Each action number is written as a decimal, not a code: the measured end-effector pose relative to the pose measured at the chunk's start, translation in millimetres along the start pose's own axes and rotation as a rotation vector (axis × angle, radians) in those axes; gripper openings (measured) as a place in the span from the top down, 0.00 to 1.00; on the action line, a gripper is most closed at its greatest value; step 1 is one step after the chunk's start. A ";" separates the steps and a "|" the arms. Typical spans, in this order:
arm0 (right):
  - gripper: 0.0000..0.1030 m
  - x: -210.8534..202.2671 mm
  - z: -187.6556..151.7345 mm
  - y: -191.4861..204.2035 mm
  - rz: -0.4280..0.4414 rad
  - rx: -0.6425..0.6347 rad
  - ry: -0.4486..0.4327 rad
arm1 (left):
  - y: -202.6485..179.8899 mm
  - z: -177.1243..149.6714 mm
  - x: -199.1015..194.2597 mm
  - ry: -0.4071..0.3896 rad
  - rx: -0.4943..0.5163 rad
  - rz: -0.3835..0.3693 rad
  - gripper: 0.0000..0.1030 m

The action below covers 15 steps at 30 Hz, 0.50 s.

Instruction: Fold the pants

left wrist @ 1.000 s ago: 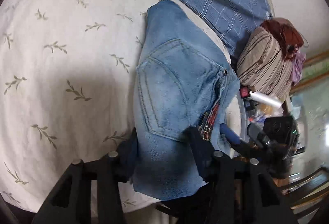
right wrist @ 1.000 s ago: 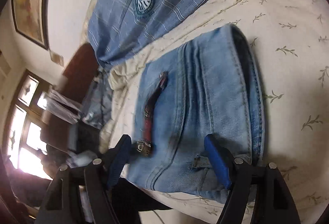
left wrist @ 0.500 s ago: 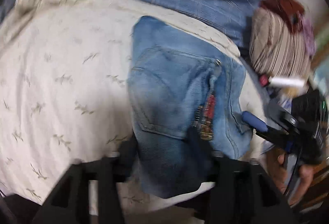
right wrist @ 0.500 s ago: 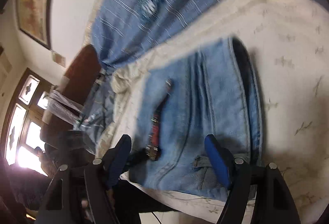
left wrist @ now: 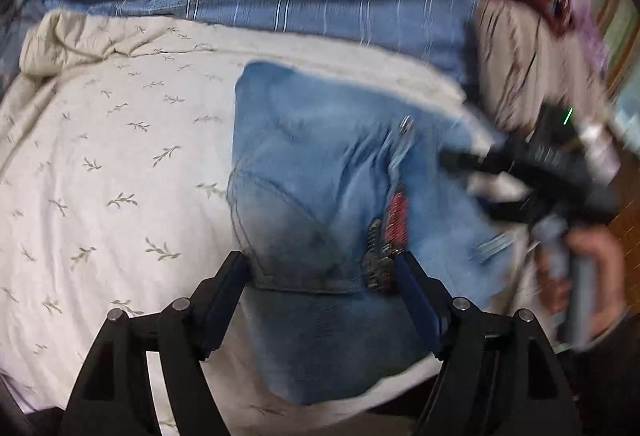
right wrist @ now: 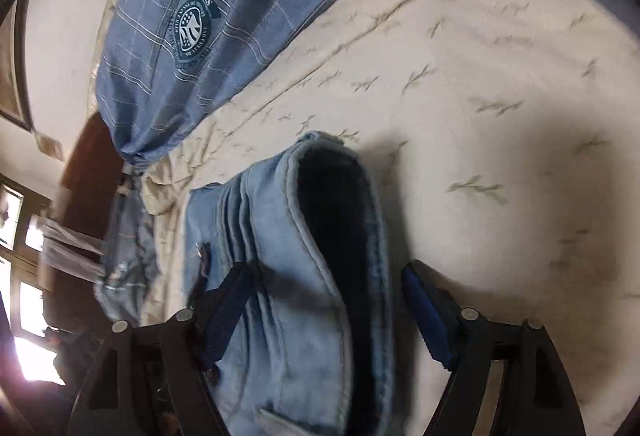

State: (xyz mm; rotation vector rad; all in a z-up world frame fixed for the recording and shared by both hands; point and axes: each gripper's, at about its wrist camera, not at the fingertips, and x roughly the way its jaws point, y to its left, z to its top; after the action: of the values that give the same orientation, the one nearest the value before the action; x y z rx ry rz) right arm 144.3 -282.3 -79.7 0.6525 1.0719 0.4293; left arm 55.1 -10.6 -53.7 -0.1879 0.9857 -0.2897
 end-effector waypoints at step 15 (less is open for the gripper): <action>0.29 -41.8 -16.2 23.6 -0.121 -0.073 -0.091 | 2.7 -6.9 -1.9 0.007 -0.048 0.043 0.12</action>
State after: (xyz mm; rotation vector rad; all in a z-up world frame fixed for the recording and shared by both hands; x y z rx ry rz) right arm 111.6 -286.1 -41.2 0.5341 0.9989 0.3291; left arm 48.7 -7.6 -56.7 -0.2096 1.0029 -0.2272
